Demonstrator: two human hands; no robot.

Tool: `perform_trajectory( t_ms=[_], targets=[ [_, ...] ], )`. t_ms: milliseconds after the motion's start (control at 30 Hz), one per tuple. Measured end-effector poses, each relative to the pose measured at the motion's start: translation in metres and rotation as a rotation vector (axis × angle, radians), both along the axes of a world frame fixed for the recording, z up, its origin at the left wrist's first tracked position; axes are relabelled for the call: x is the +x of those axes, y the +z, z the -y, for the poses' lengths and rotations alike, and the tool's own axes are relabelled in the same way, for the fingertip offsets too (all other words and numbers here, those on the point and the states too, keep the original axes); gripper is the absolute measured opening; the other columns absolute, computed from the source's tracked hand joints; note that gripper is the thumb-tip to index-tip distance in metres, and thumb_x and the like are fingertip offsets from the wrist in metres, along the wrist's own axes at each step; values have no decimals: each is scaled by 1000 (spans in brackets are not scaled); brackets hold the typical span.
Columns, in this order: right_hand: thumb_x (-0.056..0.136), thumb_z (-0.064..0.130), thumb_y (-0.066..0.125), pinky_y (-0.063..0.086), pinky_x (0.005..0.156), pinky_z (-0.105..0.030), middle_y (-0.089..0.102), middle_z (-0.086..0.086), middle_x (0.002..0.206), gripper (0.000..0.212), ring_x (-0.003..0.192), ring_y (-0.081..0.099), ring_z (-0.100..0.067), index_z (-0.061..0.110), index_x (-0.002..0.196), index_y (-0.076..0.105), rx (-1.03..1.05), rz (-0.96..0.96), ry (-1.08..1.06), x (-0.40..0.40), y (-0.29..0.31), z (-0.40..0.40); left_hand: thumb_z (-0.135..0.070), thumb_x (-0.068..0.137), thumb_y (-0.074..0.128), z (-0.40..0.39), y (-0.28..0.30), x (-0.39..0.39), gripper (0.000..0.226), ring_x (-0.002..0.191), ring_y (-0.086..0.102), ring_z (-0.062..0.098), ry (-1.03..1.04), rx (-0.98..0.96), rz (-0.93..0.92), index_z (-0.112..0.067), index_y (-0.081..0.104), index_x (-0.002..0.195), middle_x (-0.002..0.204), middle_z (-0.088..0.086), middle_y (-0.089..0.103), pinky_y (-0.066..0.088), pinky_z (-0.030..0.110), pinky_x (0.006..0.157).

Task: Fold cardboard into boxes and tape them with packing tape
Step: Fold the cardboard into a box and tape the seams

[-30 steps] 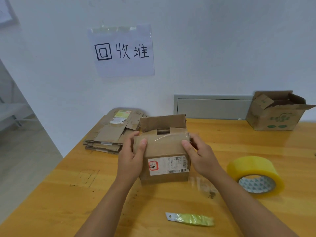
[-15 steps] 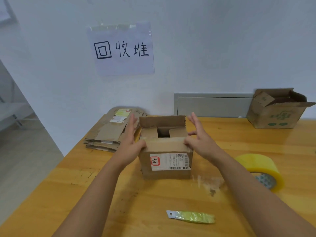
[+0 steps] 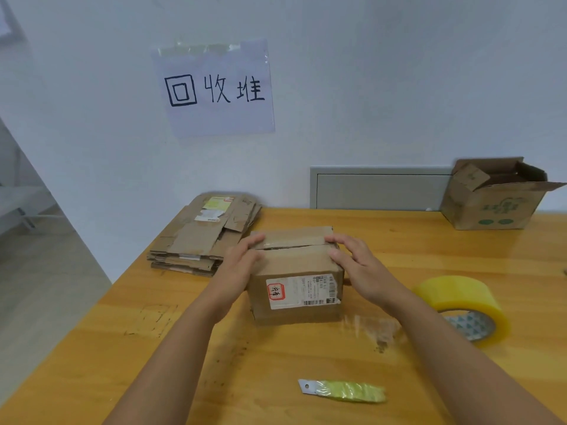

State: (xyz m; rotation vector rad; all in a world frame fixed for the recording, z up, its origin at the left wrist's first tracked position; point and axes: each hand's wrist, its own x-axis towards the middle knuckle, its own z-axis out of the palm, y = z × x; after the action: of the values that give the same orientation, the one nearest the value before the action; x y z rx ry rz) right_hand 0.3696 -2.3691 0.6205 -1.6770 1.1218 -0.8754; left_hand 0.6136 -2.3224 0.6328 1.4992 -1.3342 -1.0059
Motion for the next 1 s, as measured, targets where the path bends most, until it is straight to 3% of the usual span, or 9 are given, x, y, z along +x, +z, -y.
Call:
perform_trajectory(
  t_ms=[100,200,300,467,667,767,900,1000],
  targets=[
    [99,57,42,56,91,-45,37,15,139,29,121,51,-15,61,127,41,107,8,44,-1,-5,-8,-38,102,42,-6,-4,-2,36,114,60,26,-17,94,-237,-54,47,133,136,-8,53,53,45,90],
    [92,64,49,54,94,-46,39,13,143,37,120,55,-17,64,127,38,100,66,48,4,-12,-12,-33,101,45,-10,-10,-2,37,112,63,33,-27,89,-353,-53,50,132,131,-3,61,53,48,88],
    [77,63,58,56,91,-45,43,7,141,45,114,60,-21,63,121,45,75,168,0,11,-17,-11,-25,100,47,-6,-14,-5,38,100,65,27,23,55,-425,-48,56,128,132,-1,62,52,39,77],
    [75,57,61,57,87,-43,43,2,138,49,114,59,-26,58,123,49,22,267,-31,21,-9,5,-16,98,51,11,-4,-11,40,83,67,18,87,-59,-494,-40,58,129,126,3,64,53,33,65],
    [72,63,59,58,83,-41,44,1,138,47,112,60,-23,64,118,47,29,192,-31,23,-12,10,-18,98,51,14,-10,-13,38,88,68,22,106,-57,-429,-44,60,125,131,6,58,54,36,67],
    [75,62,57,58,76,-35,47,2,134,45,105,63,-21,64,118,44,14,117,-29,16,-28,-4,-20,99,51,-2,-21,-11,37,93,66,25,105,-30,-320,-48,59,122,128,-1,56,54,33,64],
    [85,62,54,54,92,-41,48,14,134,47,111,58,-10,59,129,38,-110,-73,-15,5,-45,-22,-24,99,52,-23,-32,-7,39,97,61,9,93,-34,-85,-47,53,130,122,-19,50,50,15,62],
    [92,64,48,46,103,-40,44,15,143,59,124,48,-8,46,146,31,-154,-304,13,0,-53,-32,-36,98,56,-31,-45,-2,41,110,57,8,76,12,86,-52,50,134,135,-14,49,52,26,82]
  ],
)
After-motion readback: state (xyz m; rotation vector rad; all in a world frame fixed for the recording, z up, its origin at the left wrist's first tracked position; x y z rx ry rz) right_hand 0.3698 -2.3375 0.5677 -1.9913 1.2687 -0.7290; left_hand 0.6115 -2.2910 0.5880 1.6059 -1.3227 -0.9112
